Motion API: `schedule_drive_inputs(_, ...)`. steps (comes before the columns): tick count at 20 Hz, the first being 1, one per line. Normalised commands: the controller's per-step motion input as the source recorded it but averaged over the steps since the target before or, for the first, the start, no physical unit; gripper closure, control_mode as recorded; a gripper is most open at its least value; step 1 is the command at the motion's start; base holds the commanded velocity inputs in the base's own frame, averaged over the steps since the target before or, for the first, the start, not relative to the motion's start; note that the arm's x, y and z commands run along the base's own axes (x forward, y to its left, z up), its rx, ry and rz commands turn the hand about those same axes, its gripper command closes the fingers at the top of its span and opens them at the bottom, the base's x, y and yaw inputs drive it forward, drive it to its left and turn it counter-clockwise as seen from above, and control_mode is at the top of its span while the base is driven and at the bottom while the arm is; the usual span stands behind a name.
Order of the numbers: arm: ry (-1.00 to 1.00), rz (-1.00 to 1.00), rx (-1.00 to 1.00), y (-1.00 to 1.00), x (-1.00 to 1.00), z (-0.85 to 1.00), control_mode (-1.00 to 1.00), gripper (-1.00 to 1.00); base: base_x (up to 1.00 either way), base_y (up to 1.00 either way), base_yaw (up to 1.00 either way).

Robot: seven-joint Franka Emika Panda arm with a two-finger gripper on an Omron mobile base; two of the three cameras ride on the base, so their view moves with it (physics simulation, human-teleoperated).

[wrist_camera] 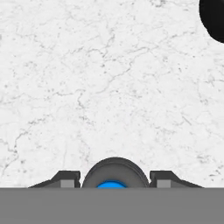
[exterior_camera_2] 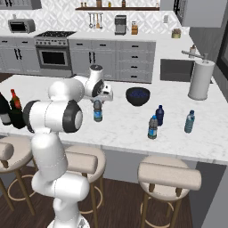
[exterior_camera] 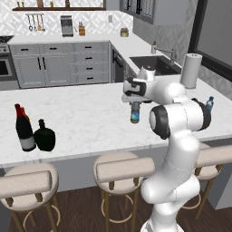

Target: Move the plastic bottles in the middle to the plastics group, and the glass bottles in the middle to the glass group.

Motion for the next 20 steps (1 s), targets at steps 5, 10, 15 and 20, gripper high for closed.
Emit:
schedule_drive_inputs(5, 0.00, 0.11, 0.00, -0.66, -0.85, 0.25, -1.00, 1.00, 0.00, 0.00, 0.00)
schedule_drive_inputs(10, 0.00, 0.12, 0.00, -0.71, -0.86, 0.20, -1.00, 1.00, 0.00, 0.00, 0.00)
schedule_drive_inputs(15, 0.00, 0.11, 0.00, -0.81, -0.82, 0.18, -1.00, 1.00, 0.00, 0.00, 0.00)
schedule_drive_inputs(20, 0.01, 0.03, 0.00, -0.90, -0.63, 0.12, -1.00, 1.00, 0.00, 0.00, 0.00)
